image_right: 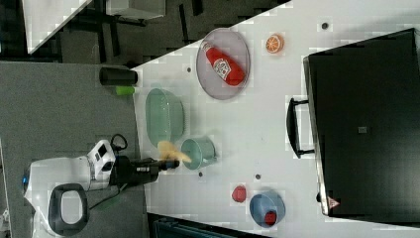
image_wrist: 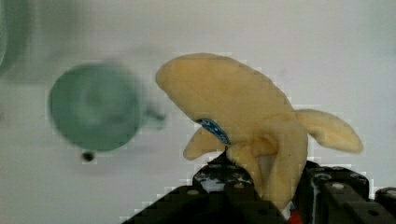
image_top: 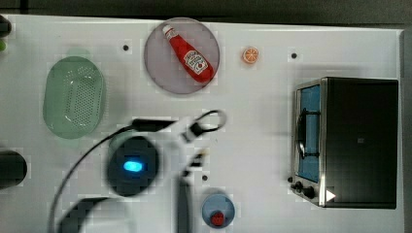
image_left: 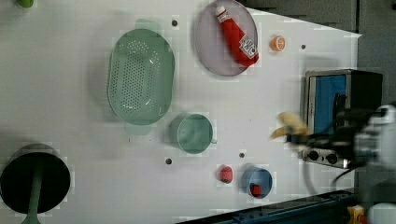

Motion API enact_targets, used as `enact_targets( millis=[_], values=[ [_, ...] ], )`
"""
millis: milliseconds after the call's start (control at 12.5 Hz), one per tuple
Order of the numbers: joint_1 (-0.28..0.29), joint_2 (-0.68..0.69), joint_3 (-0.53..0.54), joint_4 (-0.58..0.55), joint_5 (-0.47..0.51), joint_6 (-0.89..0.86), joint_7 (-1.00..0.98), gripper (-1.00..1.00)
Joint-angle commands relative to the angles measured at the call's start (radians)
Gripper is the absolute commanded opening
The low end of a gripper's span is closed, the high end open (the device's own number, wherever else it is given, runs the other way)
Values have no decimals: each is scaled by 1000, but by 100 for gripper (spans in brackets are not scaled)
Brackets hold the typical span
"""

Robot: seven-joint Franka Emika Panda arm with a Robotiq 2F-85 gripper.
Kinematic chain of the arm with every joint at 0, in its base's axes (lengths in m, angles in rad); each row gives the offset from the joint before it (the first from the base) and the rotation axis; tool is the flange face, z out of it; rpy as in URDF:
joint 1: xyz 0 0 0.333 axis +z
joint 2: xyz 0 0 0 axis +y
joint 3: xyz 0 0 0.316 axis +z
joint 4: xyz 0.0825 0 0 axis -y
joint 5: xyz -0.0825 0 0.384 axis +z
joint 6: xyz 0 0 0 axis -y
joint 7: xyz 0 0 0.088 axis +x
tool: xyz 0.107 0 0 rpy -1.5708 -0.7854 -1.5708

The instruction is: Pick Banana and place it in mug.

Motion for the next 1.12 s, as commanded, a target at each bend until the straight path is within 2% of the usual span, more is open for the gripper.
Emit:
enact_targets(
  millis=[80, 400, 960, 1040, 1120],
  values=[
    [50, 32, 96, 9, 86, 19, 336, -46],
    [50, 155, 160, 8, 101, 188, 444, -46],
    [50, 434, 183, 0, 92, 492, 455, -46],
    [50, 461, 183, 0, 92, 509, 471, -38],
    [50, 477, 182, 5, 92, 553, 496, -18]
  ],
)
